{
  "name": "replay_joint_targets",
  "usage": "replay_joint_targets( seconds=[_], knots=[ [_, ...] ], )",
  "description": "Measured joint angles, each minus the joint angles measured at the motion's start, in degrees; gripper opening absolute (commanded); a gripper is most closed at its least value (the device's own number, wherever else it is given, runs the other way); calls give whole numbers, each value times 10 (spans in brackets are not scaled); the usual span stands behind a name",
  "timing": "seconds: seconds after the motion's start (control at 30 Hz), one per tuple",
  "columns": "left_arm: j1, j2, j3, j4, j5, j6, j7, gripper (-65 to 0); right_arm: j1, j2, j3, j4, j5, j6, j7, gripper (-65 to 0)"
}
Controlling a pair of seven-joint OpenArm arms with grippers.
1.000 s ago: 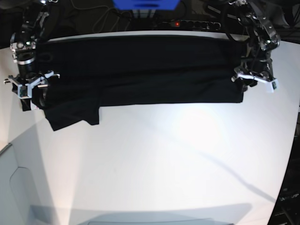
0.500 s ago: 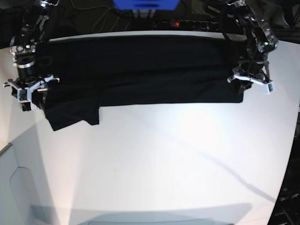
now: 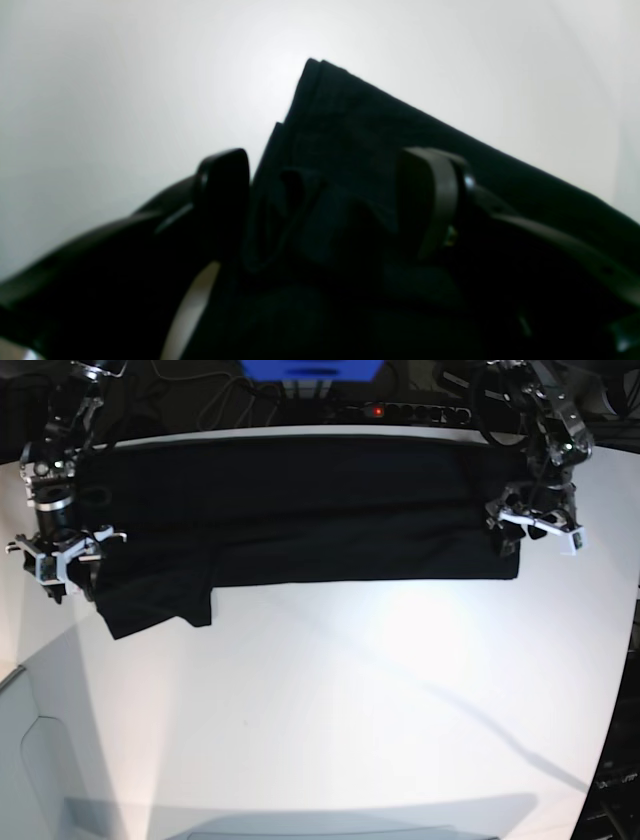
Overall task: Fold the T-shirt properly
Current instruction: 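Grasp the folded edge corners again with both grippers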
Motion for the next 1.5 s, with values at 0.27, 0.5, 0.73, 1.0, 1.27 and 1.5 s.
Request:
replay_joint_targets(
  seconds=[0.27, 0.5, 0.73, 1.0, 1.27, 1.5],
  knots=[
    [0, 0, 2, 0, -1, 0, 0, -447, -1, 0, 0, 0, 0, 0, 0, -319],
    [-5, 0, 2, 0, 0, 0, 1, -649, 20, 0, 2, 0, 0, 0, -20, -319],
    [2, 1, -2, 25, 2, 2, 6, -649, 63, 0, 4, -1, 0, 0, -83, -319],
    [32, 3, -41, 98, -8, 1, 1, -649, 116, 13, 0, -7, 3, 0, -165, -259],
    [34, 3, -59, 98, -7, -1, 5, -649, 175, 47, -47, -111, 2, 42, -214, -233],
    [33, 4, -59, 98, -9, -1, 5, -649, 226, 57, -46, -179, 2, 45, -214, -233]
  ],
)
